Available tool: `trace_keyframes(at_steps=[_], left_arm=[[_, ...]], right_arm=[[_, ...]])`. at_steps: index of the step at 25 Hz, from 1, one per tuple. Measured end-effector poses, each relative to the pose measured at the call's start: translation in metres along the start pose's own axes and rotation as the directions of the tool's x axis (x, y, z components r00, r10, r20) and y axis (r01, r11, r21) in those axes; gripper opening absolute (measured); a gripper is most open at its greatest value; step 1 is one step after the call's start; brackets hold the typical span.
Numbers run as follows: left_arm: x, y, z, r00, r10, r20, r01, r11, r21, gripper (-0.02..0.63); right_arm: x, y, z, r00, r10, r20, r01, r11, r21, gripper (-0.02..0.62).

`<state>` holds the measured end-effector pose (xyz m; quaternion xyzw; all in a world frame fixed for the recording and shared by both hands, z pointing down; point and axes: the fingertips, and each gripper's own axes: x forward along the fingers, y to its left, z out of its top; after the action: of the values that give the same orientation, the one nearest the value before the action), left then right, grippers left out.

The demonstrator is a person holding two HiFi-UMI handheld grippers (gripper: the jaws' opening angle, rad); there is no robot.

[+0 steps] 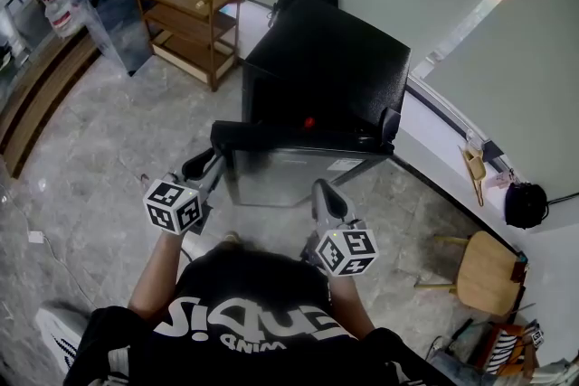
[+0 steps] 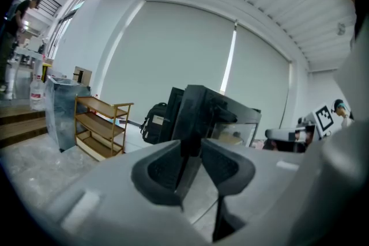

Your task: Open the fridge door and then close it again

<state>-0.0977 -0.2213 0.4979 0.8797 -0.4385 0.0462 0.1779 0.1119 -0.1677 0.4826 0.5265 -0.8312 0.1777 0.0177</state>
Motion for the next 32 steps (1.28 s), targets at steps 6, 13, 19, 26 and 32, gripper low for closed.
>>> trace_keyframes(at_steps=[6, 13, 19, 26, 32], left_arm=[[0.017, 0.012, 0.008, 1.0, 0.0, 0.008, 0.0, 1.0, 0.01, 0.112], [0.04, 0.028, 0.018, 1.0, -0.002, 0.014, 0.002, 1.0, 0.017, 0.109], [0.061, 0.038, 0.026, 1.0, -0.017, 0.008, 0.017, 0.999, 0.031, 0.106], [0.08, 0.047, 0.034, 1.0, -0.004, 0.025, 0.004, 1.0, 0.024, 0.103], [0.096, 0.052, 0.038, 1.0, -0.009, 0.022, 0.008, 1.0, 0.03, 0.101]], right_arm=[[0.003, -0.001, 0.0, 1.0, -0.007, 0.0, 0.007, 1.0, 0.0, -0.003], [0.002, -0.005, 0.002, 1.0, -0.03, 0.002, 0.03, 1.0, 0.001, -0.003], [-0.004, -0.012, 0.0, 0.999, -0.055, -0.004, 0.055, 0.999, 0.003, -0.003], [-0.011, -0.013, -0.005, 0.997, -0.08, -0.007, 0.08, 0.997, 0.01, -0.003], [-0.019, -0.019, -0.006, 0.995, -0.101, -0.005, 0.101, 0.995, 0.014, -0.003]])
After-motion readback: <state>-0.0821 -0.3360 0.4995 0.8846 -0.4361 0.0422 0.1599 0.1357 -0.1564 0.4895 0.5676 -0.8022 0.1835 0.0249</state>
